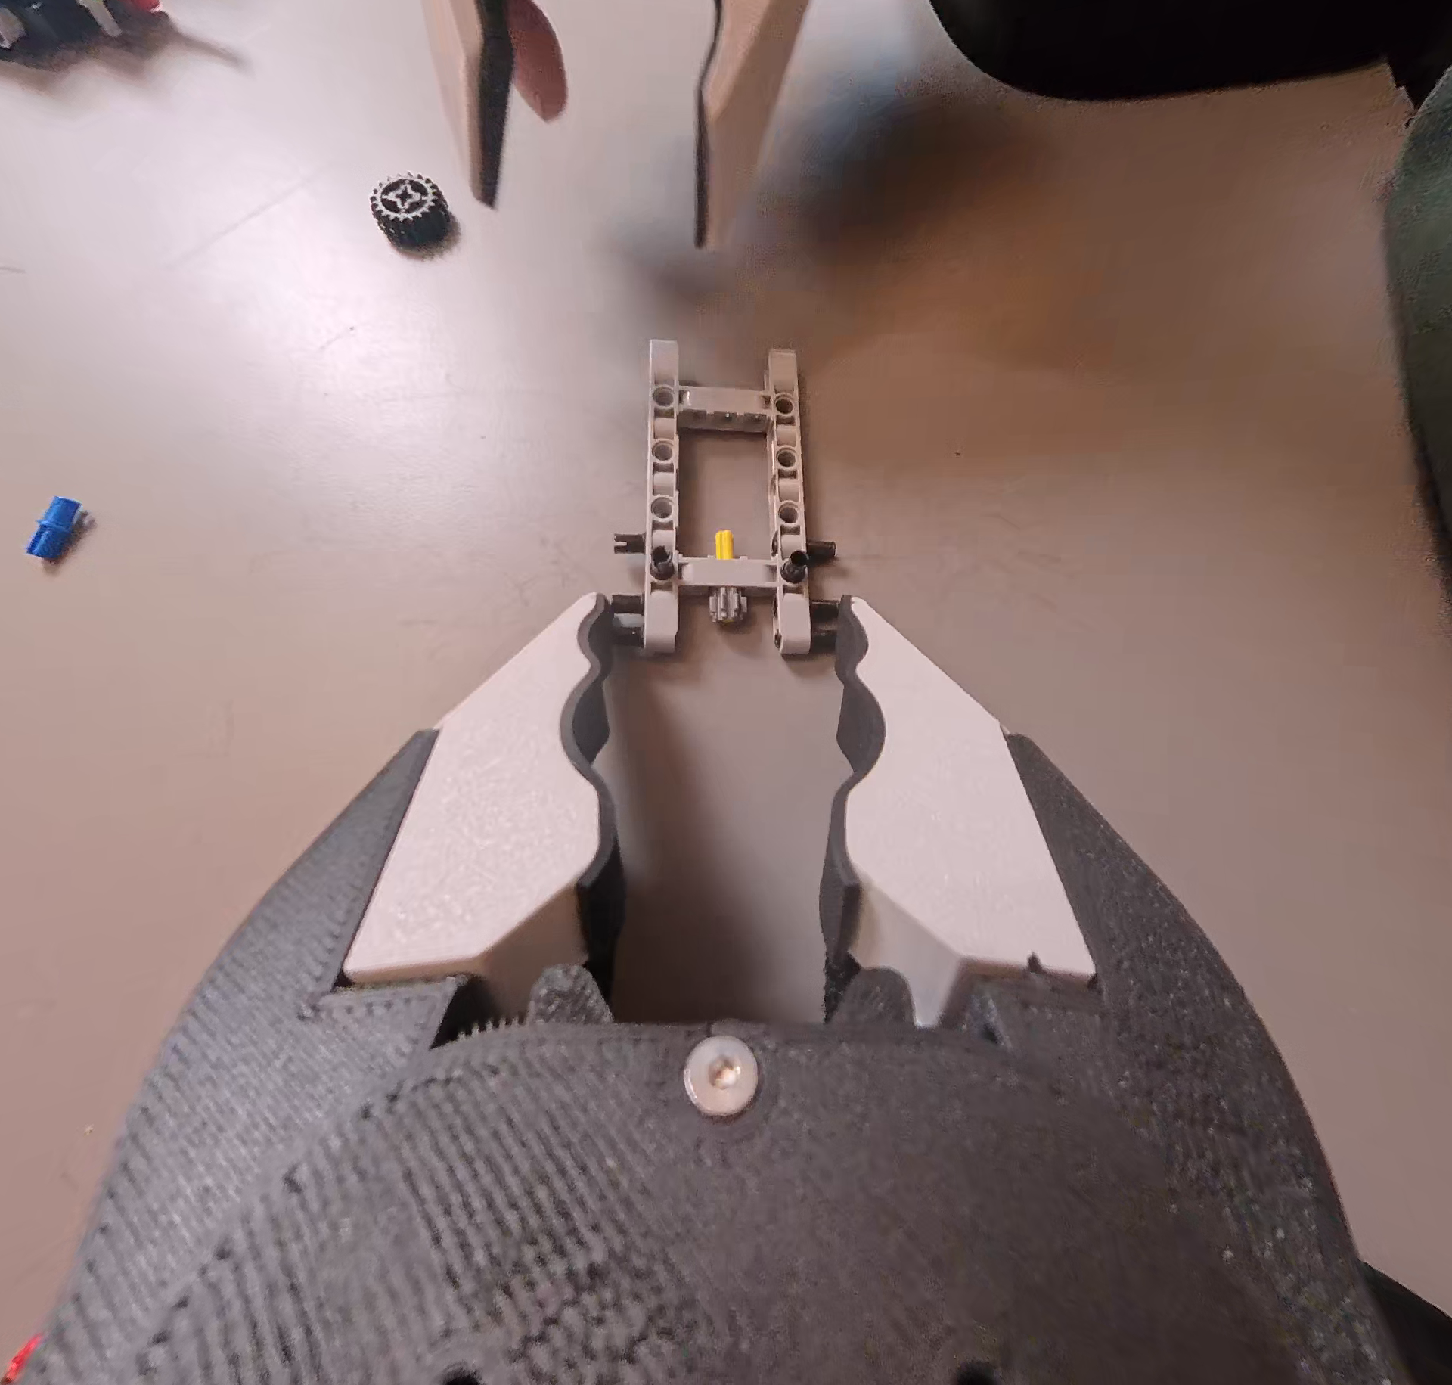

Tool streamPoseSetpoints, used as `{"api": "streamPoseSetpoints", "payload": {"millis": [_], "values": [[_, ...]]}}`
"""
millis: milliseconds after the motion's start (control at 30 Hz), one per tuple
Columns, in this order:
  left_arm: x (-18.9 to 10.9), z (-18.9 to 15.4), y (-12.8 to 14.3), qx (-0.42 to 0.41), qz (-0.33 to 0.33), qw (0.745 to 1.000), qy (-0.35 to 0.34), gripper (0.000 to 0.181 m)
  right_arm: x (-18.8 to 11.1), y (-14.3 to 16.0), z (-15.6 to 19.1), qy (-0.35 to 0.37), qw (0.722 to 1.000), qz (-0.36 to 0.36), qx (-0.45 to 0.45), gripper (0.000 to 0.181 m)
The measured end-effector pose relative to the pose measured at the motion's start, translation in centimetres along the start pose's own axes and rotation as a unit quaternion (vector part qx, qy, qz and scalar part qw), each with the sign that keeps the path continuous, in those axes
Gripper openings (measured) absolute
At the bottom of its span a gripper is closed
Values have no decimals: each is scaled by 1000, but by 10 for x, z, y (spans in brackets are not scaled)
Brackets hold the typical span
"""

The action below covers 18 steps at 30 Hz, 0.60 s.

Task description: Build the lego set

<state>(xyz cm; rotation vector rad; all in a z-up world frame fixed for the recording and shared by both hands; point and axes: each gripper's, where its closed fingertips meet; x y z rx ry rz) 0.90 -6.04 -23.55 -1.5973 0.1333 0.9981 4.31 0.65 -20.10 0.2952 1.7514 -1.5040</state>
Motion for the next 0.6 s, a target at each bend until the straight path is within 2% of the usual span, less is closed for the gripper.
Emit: {"api": "streamPoseSetpoints", "payload": {"millis": [133,267,433,600], "values": [[0,1,0,-2,-2,1000,-1,56,-17,16,-32,59,998,11,27,45],[0,1,0,-2,-3,1000,-1,56,-26,34,-56,99,993,29,61,54],[0,1,0,-1,-3,1000,-2,56,-17,46,-57,89,991,49,85,62],[0,1,-1,1,-2,1000,-2,56,-6,48,-55,82,991,59,85,58]]}}
Point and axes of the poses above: each gripper's, where its closed fingertips meet, x out along the fingers, y out of its underside, z = x × y across the jaws, and after that the axes turned 8 degrees about x, right-handed
